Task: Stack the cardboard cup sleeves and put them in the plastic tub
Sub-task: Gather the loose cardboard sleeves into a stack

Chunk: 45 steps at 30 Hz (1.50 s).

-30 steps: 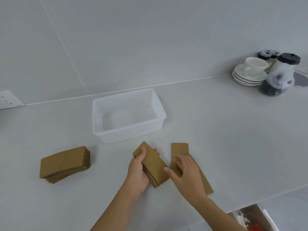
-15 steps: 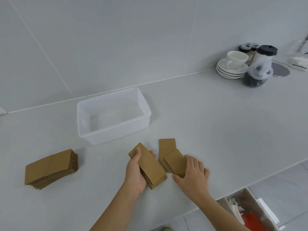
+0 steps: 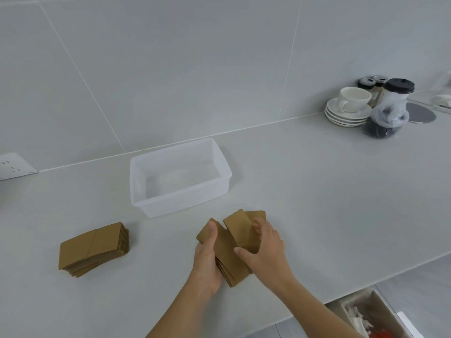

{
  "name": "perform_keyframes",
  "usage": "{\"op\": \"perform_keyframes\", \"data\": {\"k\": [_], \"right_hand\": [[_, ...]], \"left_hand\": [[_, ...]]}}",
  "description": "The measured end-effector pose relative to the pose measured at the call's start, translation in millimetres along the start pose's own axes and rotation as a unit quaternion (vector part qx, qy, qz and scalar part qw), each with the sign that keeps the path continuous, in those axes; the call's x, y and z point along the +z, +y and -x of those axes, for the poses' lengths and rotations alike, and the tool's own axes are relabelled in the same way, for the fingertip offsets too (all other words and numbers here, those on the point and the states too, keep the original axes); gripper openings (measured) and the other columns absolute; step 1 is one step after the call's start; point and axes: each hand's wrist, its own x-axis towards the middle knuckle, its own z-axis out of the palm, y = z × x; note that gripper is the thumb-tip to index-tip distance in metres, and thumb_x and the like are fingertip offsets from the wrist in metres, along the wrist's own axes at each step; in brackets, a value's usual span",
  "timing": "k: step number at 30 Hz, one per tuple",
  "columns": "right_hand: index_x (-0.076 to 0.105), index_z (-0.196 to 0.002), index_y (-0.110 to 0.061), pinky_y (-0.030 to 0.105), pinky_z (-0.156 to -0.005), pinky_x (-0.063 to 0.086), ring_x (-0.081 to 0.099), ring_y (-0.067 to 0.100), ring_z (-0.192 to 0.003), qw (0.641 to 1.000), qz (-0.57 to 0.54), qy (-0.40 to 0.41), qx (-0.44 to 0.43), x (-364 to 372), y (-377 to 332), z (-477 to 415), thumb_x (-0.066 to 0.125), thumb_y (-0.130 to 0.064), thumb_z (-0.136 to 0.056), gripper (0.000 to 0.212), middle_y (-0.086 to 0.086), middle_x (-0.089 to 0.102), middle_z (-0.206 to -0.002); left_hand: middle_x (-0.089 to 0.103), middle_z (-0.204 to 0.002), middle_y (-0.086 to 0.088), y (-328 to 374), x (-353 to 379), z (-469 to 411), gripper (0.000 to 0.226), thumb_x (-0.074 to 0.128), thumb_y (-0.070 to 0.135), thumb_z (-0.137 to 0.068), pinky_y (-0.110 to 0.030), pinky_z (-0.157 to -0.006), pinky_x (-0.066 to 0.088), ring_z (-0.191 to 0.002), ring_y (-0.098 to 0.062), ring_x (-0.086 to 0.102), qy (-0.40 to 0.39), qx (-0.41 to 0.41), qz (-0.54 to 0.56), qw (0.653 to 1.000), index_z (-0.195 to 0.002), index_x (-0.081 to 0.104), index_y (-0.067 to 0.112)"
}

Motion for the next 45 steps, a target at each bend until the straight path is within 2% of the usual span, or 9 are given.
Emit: {"op": "perform_keyframes", "data": {"k": [6,14,21,25,29,32,35,41,45], "right_hand": [[0.026,-0.135,-0.027,0.032,-0.104,0.032,0.032,0.003,-0.108,0.998,-0.017,-0.045,-0.029,18,-20,3,0.069,-0.036,-0.07,0.079,-0.015,0.037,-0.113],[0.037,-0.128,-0.025,0.021,-0.095,0.027,0.034,0.002,-0.103,0.995,0.005,-0.064,-0.07,36,-25,3,0.064,-0.031,-0.07,0.064,-0.016,0.041,-0.11],[0.042,-0.121,-0.027,0.022,-0.096,0.029,0.039,0.006,-0.109,0.988,0.022,-0.108,-0.11,34,-23,2,0.061,-0.037,-0.073,0.053,-0.014,0.047,-0.117],[0.045,-0.123,-0.025,0.029,-0.101,0.032,0.038,0.004,-0.107,0.995,-0.008,-0.072,-0.062,23,-16,-2,0.057,-0.047,-0.082,0.048,-0.014,0.046,-0.115],[0.043,-0.125,-0.015,0.03,-0.101,0.028,0.042,0.017,-0.116,0.995,0.098,0.012,0.008,15,-1,-17,0.051,-0.044,-0.087,0.049,0.0,0.051,-0.125],[0.037,-0.129,-0.013,0.033,-0.101,0.026,0.035,0.023,-0.122,0.974,0.224,0.031,0.009,14,16,-22,0.047,-0.045,-0.087,0.053,0.005,0.044,-0.133],[0.032,-0.133,-0.012,0.037,-0.102,0.026,0.033,0.027,-0.127,0.953,0.299,0.031,0.026,19,26,-23,0.045,-0.058,-0.082,0.07,0.008,0.04,-0.138],[0.03,-0.135,-0.012,0.038,-0.101,0.029,0.035,0.028,-0.126,0.942,0.335,0.02,0.006,30,33,-22,0.045,-0.066,-0.076,0.081,0.008,0.04,-0.138],[0.027,-0.135,-0.011,0.036,-0.101,0.029,0.035,0.026,-0.124,0.946,0.323,0.013,-0.01,29,32,-24,0.045,-0.047,-0.083,0.065,0.007,0.037,-0.139]], "left_hand": [[0.072,-0.105,-0.017,0,-6,2,0.061,0.067,0.053,-0.062,-0.04,-0.069,0.059,-0.097,-0.033,0.069,-0.031,0.035,0.009,0.999,-0.105,0.069,0.01],[0.075,-0.089,-0.013,4,-12,4,0.034,0.078,0.033,-0.057,-0.035,-0.065,0.058,-0.087,-0.029,0.072,-0.007,0.055,-0.024,0.998,-0.084,0.075,0.012],[0.074,-0.089,-0.012,7,-17,3,0.028,0.071,0.021,-0.07,-0.036,-0.066,0.056,-0.088,-0.028,0.069,0.047,0.049,-0.038,0.997,-0.095,0.07,0.009],[0.074,-0.092,-0.012,11,-19,-1,0.027,0.063,0.016,-0.083,-0.036,-0.065,0.056,-0.086,-0.027,0.068,0.061,0.033,-0.02,0.997,-0.106,0.067,0.004],[0.072,-0.099,-0.011,13,-20,-6,0.029,0.062,0.011,-0.083,-0.039,-0.069,0.055,-0.089,-0.024,0.068,0.068,0.03,0.023,0.997,-0.112,0.063,0.005],[0.074,-0.093,-0.009,12,-21,-9,0.028,0.063,0.009,-0.083,-0.04,-0.07,0.055,-0.088,-0.023,0.068,0.068,0.034,0.035,0.996,-0.11,0.064,0.006],[0.071,-0.101,-0.011,11,-22,-11,0.03,0.063,0.009,-0.083,-0.041,-0.071,0.054,-0.092,-0.024,0.066,0.071,0.035,0.042,0.996,-0.113,0.061,0.007],[0.07,-0.102,-0.012,11,-25,-14,0.022,0.063,0.008,-0.082,-0.045,-0.08,0.053,-0.09,-0.024,0.065,0.08,0.035,0.043,0.995,-0.104,0.064,0.007],[0.071,-0.099,-0.012,10,-29,-15,0.021,0.063,0.009,-0.082,-0.042,-0.07,0.055,-0.089,-0.024,0.067,0.086,0.028,0.05,0.995,-0.103,0.065,0.009]]}}
